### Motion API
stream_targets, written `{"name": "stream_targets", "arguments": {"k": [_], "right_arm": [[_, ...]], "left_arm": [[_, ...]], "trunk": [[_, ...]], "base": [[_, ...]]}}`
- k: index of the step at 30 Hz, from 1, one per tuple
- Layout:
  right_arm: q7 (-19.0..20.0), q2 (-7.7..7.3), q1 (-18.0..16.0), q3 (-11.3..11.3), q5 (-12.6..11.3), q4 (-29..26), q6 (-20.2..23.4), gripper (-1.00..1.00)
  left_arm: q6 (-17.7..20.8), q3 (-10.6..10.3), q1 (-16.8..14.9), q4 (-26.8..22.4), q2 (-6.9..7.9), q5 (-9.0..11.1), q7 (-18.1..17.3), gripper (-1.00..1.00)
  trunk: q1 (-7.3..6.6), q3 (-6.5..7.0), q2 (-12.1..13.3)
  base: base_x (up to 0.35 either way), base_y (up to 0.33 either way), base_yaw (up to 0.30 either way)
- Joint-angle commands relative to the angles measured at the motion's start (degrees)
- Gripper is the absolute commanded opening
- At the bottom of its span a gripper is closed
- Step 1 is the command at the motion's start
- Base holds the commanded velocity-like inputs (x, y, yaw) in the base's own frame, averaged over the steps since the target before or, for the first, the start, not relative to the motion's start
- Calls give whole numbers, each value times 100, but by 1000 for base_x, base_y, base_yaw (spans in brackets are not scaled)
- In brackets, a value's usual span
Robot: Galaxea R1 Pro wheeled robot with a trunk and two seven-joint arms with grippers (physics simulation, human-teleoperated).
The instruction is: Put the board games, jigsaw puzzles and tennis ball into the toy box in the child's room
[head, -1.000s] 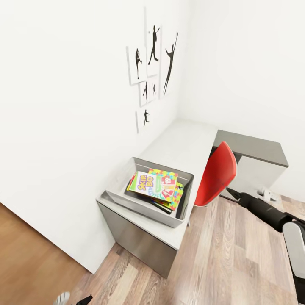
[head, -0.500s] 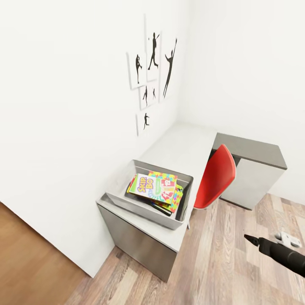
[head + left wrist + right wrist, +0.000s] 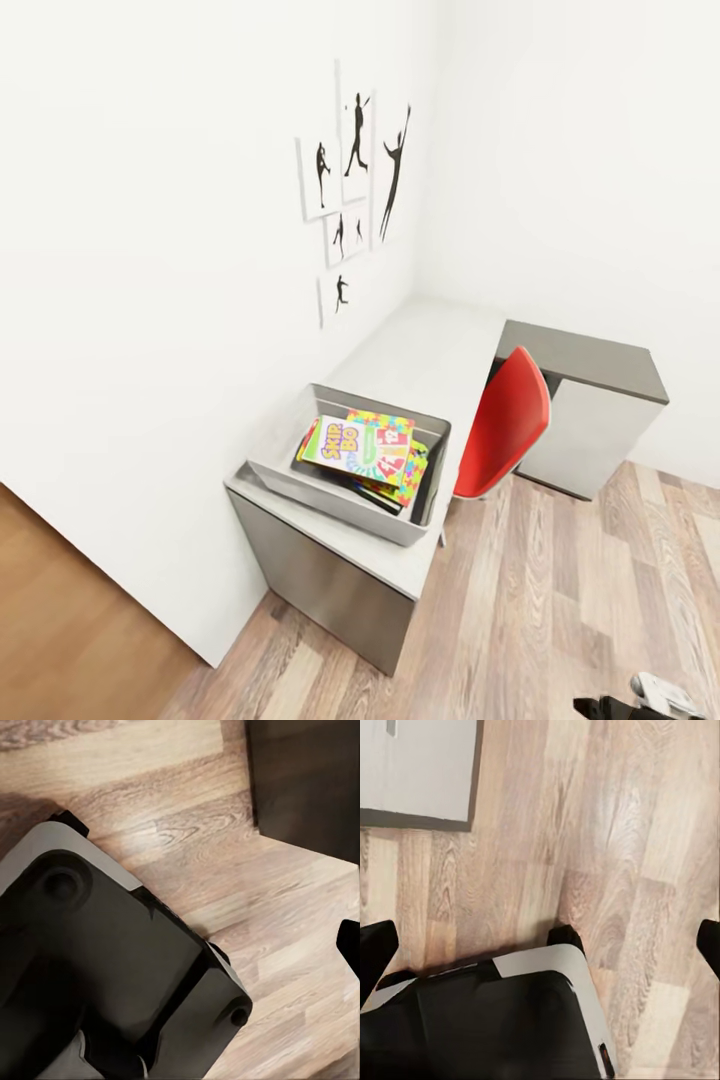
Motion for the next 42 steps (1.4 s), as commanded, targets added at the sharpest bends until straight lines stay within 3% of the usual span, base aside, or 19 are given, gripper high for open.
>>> {"name": "stream_targets", "arguments": {"k": [1, 2, 4, 5, 8, 11, 13, 19, 23, 29, 32, 42], "right_arm": [[29, 10, -10, 227, 96, 256, -122, 100], [29, 10, -10, 227, 96, 256, -122, 100], [27, 31, -30, 669, 218, 788, -444, 100], [27, 31, -30, 669, 218, 788, -444, 100], [27, 99, -163, 1194, 324, 1575, -917, 100], [28, 138, -238, 1319, 347, 1817, -1048, 100], [26, 239, -390, 1504, 384, 2289, -1256, 100], [14, 403, -573, 1664, 438, 2945, -1448, 100], [-10, 517, -676, 1746, 546, 3374, -1621, 100], [-24, 580, -723, 1794, 723, 3631, -1879, 100], [-31, 660, -745, 1819, 912, 3915, -2174, 100], [-22, 832, -750, 1842, 1185, 4420, -2896, 100]], "left_arm": [[-2, 15, -2, 103, 30, -4, 4, 100], [-2, 15, -2, 103, 30, -4, 4, 100], [-105, 16, -20, 361, 89, -60, 15, 100], [-105, 16, -20, 361, 89, -60, 15, 100], [-309, 5, -123, 812, 155, -109, 22, 100], [-387, -1, -164, 972, 169, -121, 22, 100], [-548, -13, -241, 1289, 190, -139, 24, 100], [-787, -23, -337, 1680, 208, -215, 28, 100], [-1006, -24, -397, 1920, 214, -390, 31, 100], [-1159, -29, -427, 2047, 211, -569, 33, 100], [-1247, -36, -443, 2145, 208, -710, 37, 100], [-1486, -36, -460, 2471, 190, -858, 210, 100]], "trunk": [[4, 0, -11], [4, 9, -11], [4, 28, -11], [4, 37, -11], [4, 65, -11], [4, 92, -11], [4, 111, -11], [4, 166, -11], [4, 203, -11], [4, 258, -11], [4, 286, -11], [4, 371, -11]], "base": [[0, 0, -66], [0, 0, -66], [0, 0, -70], [0, 0, -72], [0, 0, -83], [0, 0, -91], [0, 0, -97], [0, 0, -104], [0, 0, -114], [0, 0, -124], [0, 0, -130], [0, 0, -122]]}}
